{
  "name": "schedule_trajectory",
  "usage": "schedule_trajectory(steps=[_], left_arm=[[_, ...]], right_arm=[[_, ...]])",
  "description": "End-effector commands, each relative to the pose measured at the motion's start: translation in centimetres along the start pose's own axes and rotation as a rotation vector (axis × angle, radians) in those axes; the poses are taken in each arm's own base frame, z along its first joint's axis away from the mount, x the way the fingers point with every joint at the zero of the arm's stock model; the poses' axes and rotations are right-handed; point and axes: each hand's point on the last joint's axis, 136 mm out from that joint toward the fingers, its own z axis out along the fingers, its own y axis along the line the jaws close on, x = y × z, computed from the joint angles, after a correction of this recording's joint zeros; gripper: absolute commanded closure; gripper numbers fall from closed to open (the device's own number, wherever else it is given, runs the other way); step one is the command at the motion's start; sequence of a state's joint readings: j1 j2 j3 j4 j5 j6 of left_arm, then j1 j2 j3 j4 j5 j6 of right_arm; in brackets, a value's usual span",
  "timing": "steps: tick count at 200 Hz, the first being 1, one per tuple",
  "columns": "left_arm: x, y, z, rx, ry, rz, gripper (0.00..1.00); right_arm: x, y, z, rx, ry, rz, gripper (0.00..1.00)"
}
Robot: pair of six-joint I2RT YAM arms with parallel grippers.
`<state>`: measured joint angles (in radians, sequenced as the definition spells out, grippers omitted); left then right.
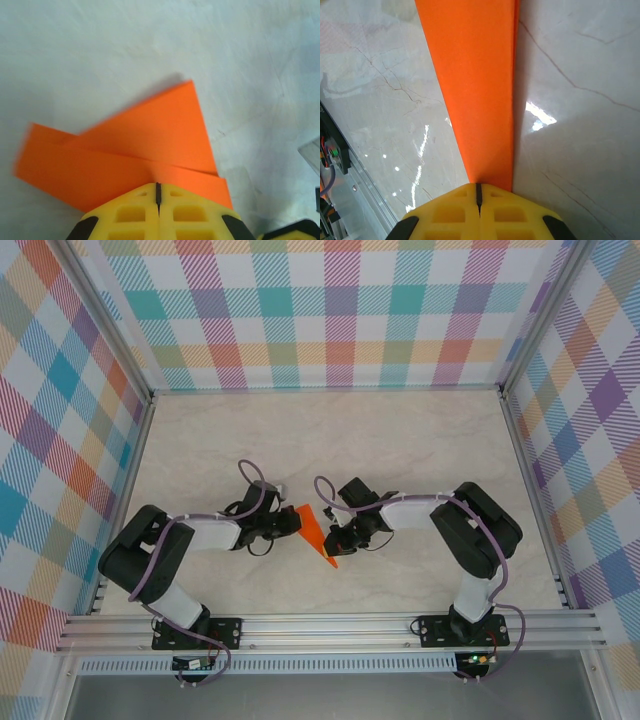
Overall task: Fold a paper plane with a square sheet of paper (pick it up from the middle)
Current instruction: Fold the wing for the fifth time at the center of the table.
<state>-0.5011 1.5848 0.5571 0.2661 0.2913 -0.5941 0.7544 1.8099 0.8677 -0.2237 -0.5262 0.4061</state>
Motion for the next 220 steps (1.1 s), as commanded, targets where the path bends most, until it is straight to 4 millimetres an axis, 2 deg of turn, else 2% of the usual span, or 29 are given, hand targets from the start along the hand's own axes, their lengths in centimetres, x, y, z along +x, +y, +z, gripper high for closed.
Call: schedule_trajectory(steps=[1,31,56,84,96,113,136,143,161,175,191,220], left_arm=[[-1.5,5.3,-0.4,-0.17,-0.065,-0.024,0.98],[-2.0,7.7,-0.8,-0.203,-0.078,-0.076,0.98],[-2.5,9.0,-1.2,-0.22,-0.088,-0.118,0.98],[-4.3,8.6,-2.3,-0.23,-0.128,-0.136,0.97],[-5.0,8.4,-2.9,-0.246,-0.146,-0.142,0.95],[-5.9,7.6,-3.7,-0.246,-0.149,-0.143,0.86],[-6.4,7.0,-5.2,-0.281,-0.151,-0.162,0.68],[-6.3,6.8,-5.9,-0.3,-0.154,-0.168,0.63],[-6.1,6.4,-8.0,-0.388,-0.159,-0.161,0.52],[-5.5,6.7,-9.9,-0.491,-0.143,-0.158,0.43],[-5.1,6.6,-11.4,-0.557,-0.14,-0.149,0.35],[-4.0,5.1,-12.3,-0.585,-0.119,-0.157,0.22]], right_arm=[[7.8,-8.5,1.3,0.326,0.23,0.191,1.0],[7.7,-8.3,1.3,0.316,0.226,0.187,1.0],[7.5,-7.9,1.2,0.3,0.217,0.181,1.0],[6.7,-6.9,1.0,0.267,0.191,0.172,1.0],[5.9,-5.8,0.8,0.228,0.165,0.163,1.0],[4.0,-3.4,0.1,0.149,0.104,0.135,0.99],[0.9,-0.2,-1.9,0.093,0.005,0.091,0.85],[-0.2,1.0,-2.8,0.081,-0.035,0.073,0.75],[-2.0,2.6,-5.0,0.089,-0.122,0.029,0.59],[-3.0,2.9,-6.8,0.122,-0.191,0.009,0.47],[-4.0,2.9,-8.7,0.148,-0.269,0.001,0.38],[-4.9,1.5,-11.1,0.175,-0.37,0.055,0.27]])
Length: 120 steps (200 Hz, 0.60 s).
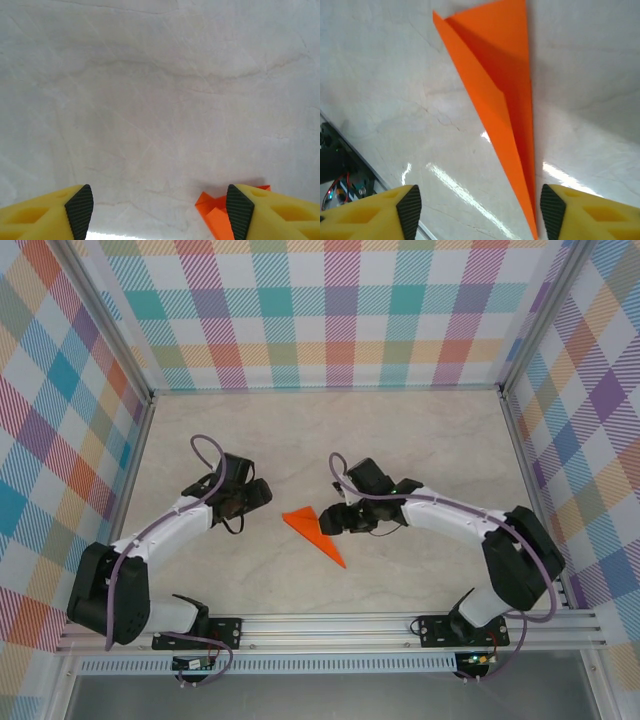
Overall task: Fold a paper plane with a square sheet of paper (pick it up from the middle)
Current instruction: Fold the wing for the fifth time at the center of the table, then turn over a paper plane at the center of the table.
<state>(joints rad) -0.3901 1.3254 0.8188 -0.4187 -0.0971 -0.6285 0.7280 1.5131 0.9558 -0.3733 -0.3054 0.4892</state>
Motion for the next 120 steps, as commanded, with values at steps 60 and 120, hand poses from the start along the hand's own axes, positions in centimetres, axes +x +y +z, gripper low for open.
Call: schedule_trajectory(steps=[60,120], left_arm=[[5.9,-4.0,-2.8,-0.193,0.022,0.031,0.04],[10.2,-10.2,-0.2,-0.244,0.107,0.108,0.06]], right_arm=[[-1.3,-7.8,-2.8,0.231,-0.159,0.191,0.01],[0.1,-13.5,-4.9,0.367,-0.225,0.418,0.0]])
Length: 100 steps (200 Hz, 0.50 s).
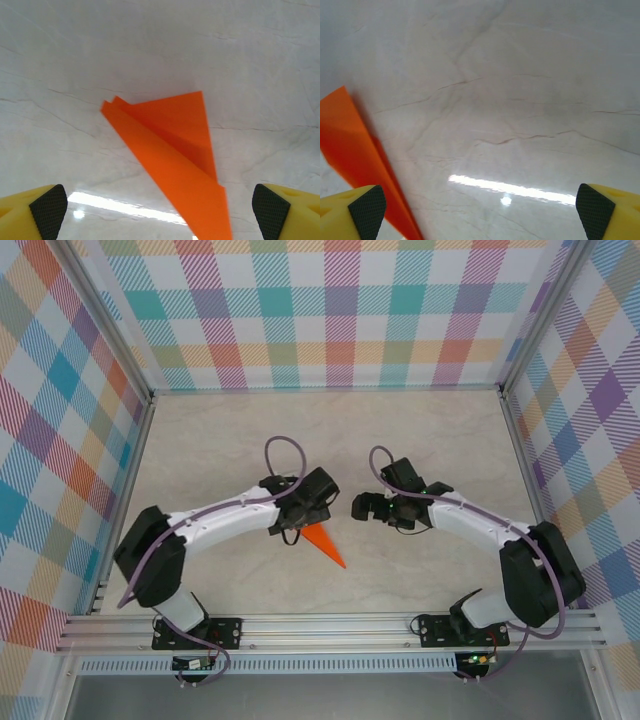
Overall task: Fold a paper plane with a square sheet of paper (pick it up from the middle)
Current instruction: Turn over a paper plane at the center of the table.
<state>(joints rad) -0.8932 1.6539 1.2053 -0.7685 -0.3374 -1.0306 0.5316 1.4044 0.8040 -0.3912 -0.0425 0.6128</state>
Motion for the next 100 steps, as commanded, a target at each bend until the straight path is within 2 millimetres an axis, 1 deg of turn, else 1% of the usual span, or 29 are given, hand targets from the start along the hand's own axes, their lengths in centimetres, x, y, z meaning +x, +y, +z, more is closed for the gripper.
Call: schedule_trajectory(steps=[1,25,38,53,100], left_arm=[[1.3,-0.4,1.0,-0.079,0.038,-0.003,0.07],[2.6,-1.7,2.5,-0.077,0.099,0.015,0.14],[3.1,-2.1,2.8,-0.076,0.126,0.023,0.18],[3.4,-2.0,3.0,-0.093,0.141,0.022,0.21],[4.6,-1.1,2.2,-0.118,0.153,-0.022,0.29]], right_arm=[[0.0,-2.7,-0.4,0.067,-0.026,0.116,0.0],[0.1,-3.5,-0.6,0.075,-0.026,0.151,0.0],[0.1,-3.8,-0.7,0.077,-0.027,0.157,0.0],[0.0,-3.9,-0.8,0.079,-0.027,0.16,0.0],[0.1,-3.9,-0.5,0.076,-0.007,0.165,0.0]])
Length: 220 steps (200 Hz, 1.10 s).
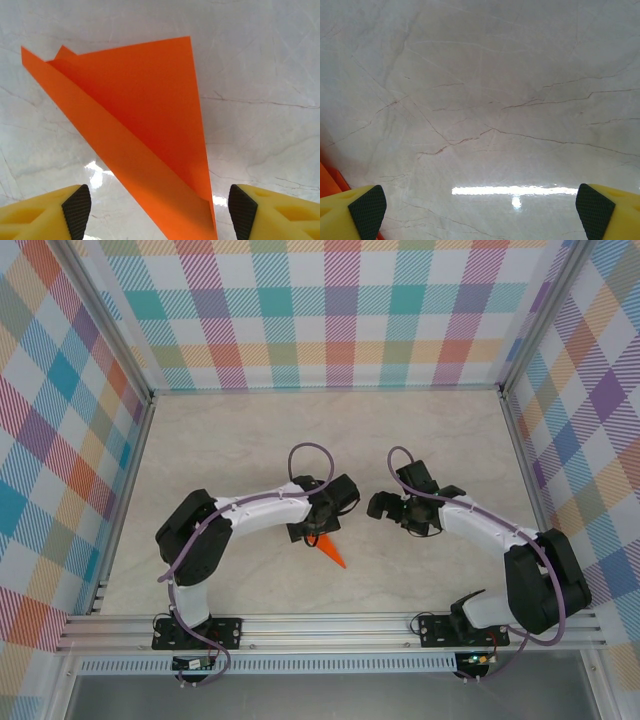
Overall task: Fold a paper plane with a square sheet of paper (pick it up from the middle)
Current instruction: Turn over a paper plane at the center of the table.
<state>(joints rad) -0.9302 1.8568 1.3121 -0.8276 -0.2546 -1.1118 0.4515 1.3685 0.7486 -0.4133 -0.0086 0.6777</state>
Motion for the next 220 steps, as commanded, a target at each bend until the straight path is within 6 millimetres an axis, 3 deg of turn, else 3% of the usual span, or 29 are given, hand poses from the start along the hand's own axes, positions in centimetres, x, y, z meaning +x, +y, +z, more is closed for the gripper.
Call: schedule_trajectory(steps=[1,105,140,170,195,220], left_arm=[[1.1,0.7,-1.1,-0.022,0.021,-0.022,0.3],[1.7,1.3,-0.5,-0.026,0.005,-0.079,0.63],[0.9,1.4,-1.1,-0.013,-0.033,-0.064,0.82],[-0.9,-0.6,-3.5,0.094,-0.093,0.012,0.94],[-2.9,-2.5,-6.7,0.242,-0.156,0.084,0.96],[-3.9,-4.2,-8.5,0.432,-0.163,0.122,0.96]], right_arm=[[0.2,-0.1,-0.1,0.002,0.014,0.023,0.0],[0.6,0.1,0.9,-0.003,0.06,0.033,0.01],[0.7,0.3,1.1,-0.013,0.072,0.035,0.02],[0.5,1.6,0.4,-0.079,0.064,0.016,0.02],[-0.2,2.6,-0.8,-0.131,0.031,0.001,0.02],[-0.9,3.5,-2.1,-0.183,0.001,-0.01,0.03]])
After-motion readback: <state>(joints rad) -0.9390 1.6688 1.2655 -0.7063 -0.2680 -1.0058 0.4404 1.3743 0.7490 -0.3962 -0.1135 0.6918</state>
